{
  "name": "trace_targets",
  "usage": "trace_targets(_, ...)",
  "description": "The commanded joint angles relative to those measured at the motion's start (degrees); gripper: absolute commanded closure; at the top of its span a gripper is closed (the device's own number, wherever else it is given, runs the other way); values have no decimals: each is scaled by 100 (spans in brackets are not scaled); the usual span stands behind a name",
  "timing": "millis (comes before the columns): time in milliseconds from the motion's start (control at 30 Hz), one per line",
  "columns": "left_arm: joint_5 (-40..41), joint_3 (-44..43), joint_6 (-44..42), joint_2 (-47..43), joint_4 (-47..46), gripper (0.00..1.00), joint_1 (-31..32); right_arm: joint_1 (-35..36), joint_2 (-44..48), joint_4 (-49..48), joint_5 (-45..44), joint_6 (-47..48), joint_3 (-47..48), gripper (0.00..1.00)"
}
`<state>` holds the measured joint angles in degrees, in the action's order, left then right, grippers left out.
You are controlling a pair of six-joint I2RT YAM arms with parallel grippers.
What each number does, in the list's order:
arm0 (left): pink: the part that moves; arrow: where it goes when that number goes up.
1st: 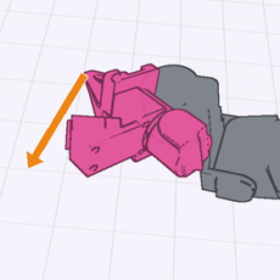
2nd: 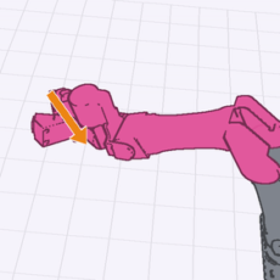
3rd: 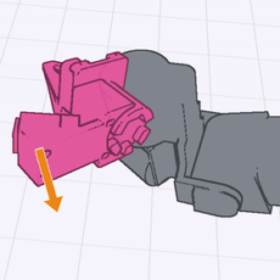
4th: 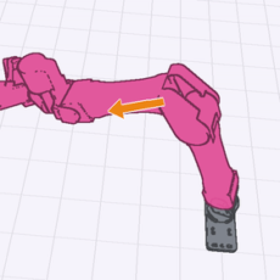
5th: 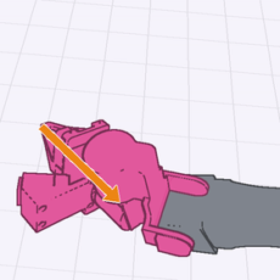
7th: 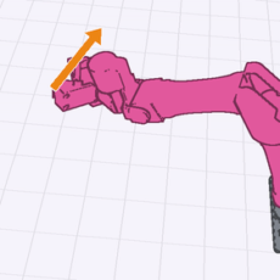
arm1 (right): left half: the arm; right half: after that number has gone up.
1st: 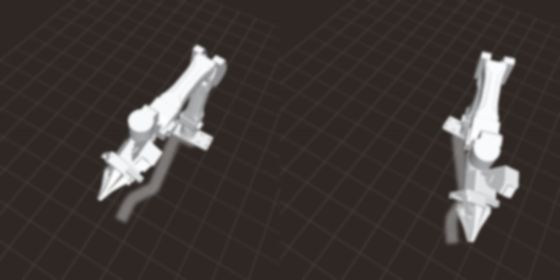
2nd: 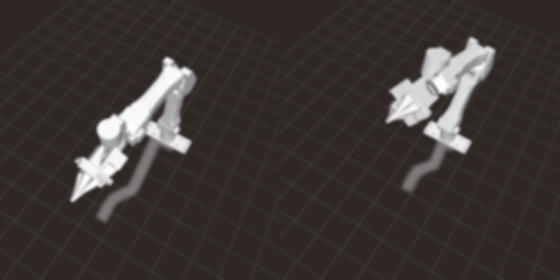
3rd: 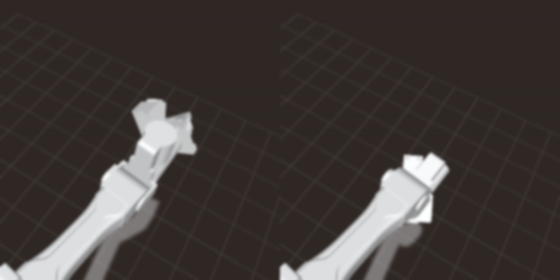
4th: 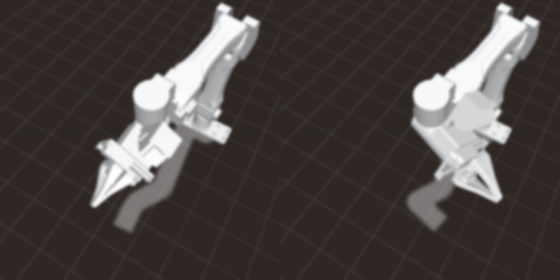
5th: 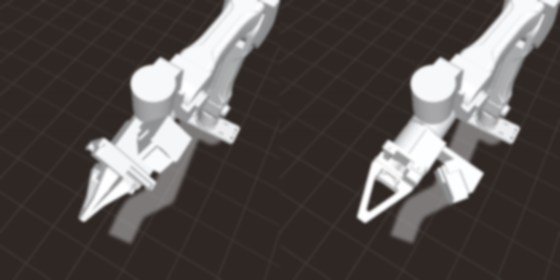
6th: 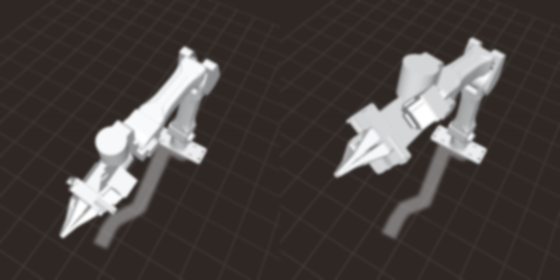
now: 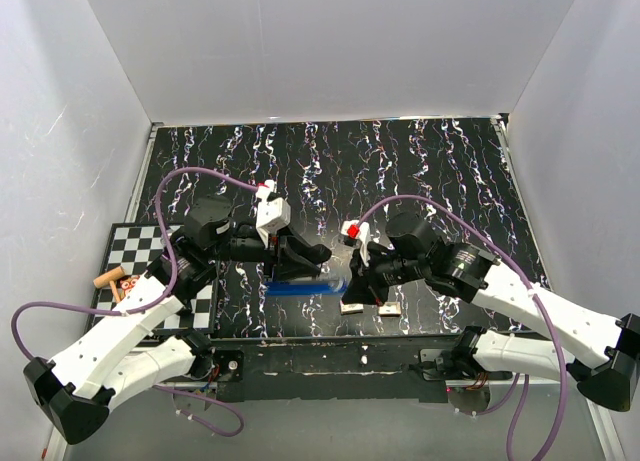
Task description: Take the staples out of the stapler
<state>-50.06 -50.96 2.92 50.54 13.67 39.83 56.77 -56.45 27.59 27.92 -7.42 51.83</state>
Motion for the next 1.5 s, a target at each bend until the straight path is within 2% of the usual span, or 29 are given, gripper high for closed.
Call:
trace_targets(0, -109, -257, 77, -133, -690, 100, -28, 27, 98, 167, -225, -128, 116, 99)
trace_targets(400, 110, -230, -19, -71, -594, 100, -28, 36, 362, 624, -1042, 3, 678, 99)
trace_targets(733, 1068, -221, -55, 61, -488, 100, -37, 27, 310, 1143, -2088, 74, 1540, 99)
trace_targets(967, 1788, -125, 182, 114, -708, 100, -37, 27, 47, 520, -2756, -198, 1812, 99)
trace_targets(1167, 2387, 24, 420, 43, -971, 100, -28, 27, -603, 203, -3547, -391, 2348, 99)
trace_targets(1467, 2862, 236, 736, 122, -1253, 100, -37, 27, -1202, -254, -4023, -770, 2928, 99)
